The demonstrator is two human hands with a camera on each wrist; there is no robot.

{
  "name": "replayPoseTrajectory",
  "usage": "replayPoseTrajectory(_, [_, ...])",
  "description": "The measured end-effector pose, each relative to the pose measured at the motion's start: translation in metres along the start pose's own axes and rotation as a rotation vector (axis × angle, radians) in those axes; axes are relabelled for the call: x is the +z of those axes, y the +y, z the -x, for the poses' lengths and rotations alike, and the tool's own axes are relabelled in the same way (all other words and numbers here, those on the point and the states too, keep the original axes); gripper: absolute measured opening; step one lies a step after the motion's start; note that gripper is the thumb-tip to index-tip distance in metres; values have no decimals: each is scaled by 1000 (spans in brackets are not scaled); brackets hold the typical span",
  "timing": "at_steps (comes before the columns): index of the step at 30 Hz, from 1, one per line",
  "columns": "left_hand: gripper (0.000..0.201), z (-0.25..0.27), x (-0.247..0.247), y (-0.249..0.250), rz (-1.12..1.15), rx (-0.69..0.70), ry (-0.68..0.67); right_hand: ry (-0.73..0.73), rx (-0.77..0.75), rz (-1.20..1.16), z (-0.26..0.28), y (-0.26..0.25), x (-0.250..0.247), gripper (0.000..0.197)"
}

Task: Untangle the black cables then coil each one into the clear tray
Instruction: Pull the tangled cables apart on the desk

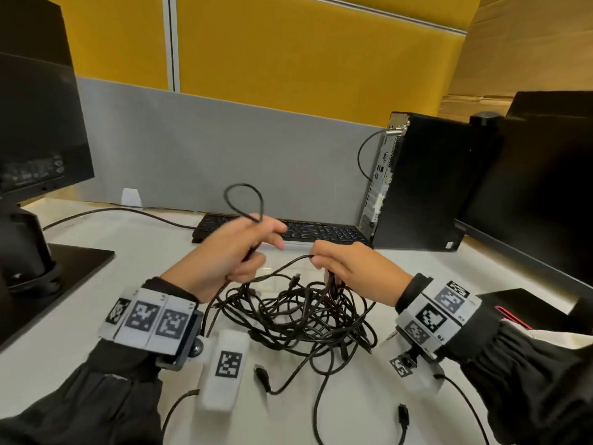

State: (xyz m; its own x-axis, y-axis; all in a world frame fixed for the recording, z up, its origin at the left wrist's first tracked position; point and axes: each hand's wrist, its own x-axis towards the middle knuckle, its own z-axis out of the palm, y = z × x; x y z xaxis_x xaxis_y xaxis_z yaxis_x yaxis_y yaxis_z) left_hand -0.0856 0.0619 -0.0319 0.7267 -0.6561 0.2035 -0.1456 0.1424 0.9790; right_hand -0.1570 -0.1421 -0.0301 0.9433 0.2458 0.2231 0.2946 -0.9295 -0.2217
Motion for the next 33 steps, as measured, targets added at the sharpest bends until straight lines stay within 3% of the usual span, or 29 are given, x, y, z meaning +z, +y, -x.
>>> replayPoseTrajectory(4, [26,2,17,-5,-419,-81,-147,49,-33,-93,1,-5,5,21])
replayPoseTrajectory(6, [26,2,18,-6,-511,-56,-128,11,-36,-156,0,-5,4,24])
replayPoseTrajectory(9, [33,2,4,-2,-399,-58,-3,-164,40,-161,3,1,0,16])
replayPoseTrajectory(12, [41,0,-17,3,-209,-27,255,-322,86,-132,11,14,-2,12])
replayPoseTrajectory(14, [42,1,-31,8,-160,-4,395,-371,128,-101,18,23,-5,14])
replayPoseTrajectory(17, [39,3,-49,8,-136,-14,471,-340,167,43,24,24,-14,12])
replayPoseTrajectory(20, [36,2,-57,5,-94,-33,482,-249,150,26,22,10,-14,56])
replayPoseTrajectory(22, [32,1,-59,4,-72,-38,496,-406,169,60,16,0,-2,83])
replayPoseTrajectory(24, [30,0,-62,2,-66,-42,530,-570,221,168,12,-1,12,90])
replayPoseTrajectory(27, [25,-1,-66,2,-94,-51,586,-611,293,113,13,14,17,77])
replayPoseTrajectory(30, [16,-2,-63,1,-231,-101,597,-519,314,-19,20,29,7,53])
replayPoseTrajectory(33, [18,-3,-57,-2,-365,-144,532,-410,343,-82,28,39,-7,44])
